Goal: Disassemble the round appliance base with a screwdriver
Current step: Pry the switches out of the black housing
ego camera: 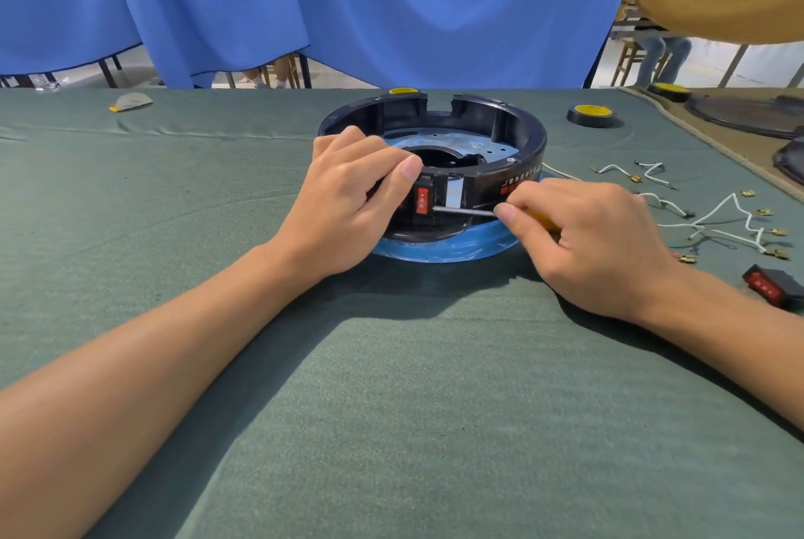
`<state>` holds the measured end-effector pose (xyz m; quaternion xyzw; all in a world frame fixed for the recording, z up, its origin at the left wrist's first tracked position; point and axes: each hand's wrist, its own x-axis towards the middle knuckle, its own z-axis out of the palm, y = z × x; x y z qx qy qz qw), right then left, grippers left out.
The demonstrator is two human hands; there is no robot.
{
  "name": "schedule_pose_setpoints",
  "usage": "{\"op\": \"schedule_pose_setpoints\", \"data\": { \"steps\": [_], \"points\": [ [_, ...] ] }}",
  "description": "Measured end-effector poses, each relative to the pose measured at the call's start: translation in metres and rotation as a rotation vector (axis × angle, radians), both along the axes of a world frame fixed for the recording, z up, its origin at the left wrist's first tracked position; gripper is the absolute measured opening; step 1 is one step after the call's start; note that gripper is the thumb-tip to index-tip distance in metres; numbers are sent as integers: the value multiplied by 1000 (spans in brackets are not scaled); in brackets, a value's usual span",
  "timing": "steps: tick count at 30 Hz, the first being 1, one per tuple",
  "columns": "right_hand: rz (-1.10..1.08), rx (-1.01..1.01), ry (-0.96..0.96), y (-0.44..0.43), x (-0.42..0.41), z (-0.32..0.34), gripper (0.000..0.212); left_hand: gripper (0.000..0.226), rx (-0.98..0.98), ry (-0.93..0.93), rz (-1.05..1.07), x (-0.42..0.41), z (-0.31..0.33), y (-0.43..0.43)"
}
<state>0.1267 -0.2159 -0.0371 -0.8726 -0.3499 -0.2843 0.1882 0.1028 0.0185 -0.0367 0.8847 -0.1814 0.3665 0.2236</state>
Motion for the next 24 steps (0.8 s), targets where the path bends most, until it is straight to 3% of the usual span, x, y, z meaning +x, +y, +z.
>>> {"op": "schedule_pose_setpoints", "data": {
  "steps": [4, 8, 13, 18, 24],
  "points": [
    [-78, -103, -250, -1, -6, 5, 37, 54, 4, 29, -9, -1, 1, 1],
    [-70, -99, -275, 3, -8, 3, 38, 54, 9, 31, -2, -2, 1, 1],
    [-68, -32, -227, 5, -9, 1, 33, 48, 9, 25, -14, -3, 2, 1],
    [37, 112, 1, 7, -9, -4, 28, 49, 12, 48, -4, -3, 2, 2],
    [50, 125, 28, 7, -11, -4, 31, 46, 20, 53, -4, -4, 3, 3]
  ]
}}
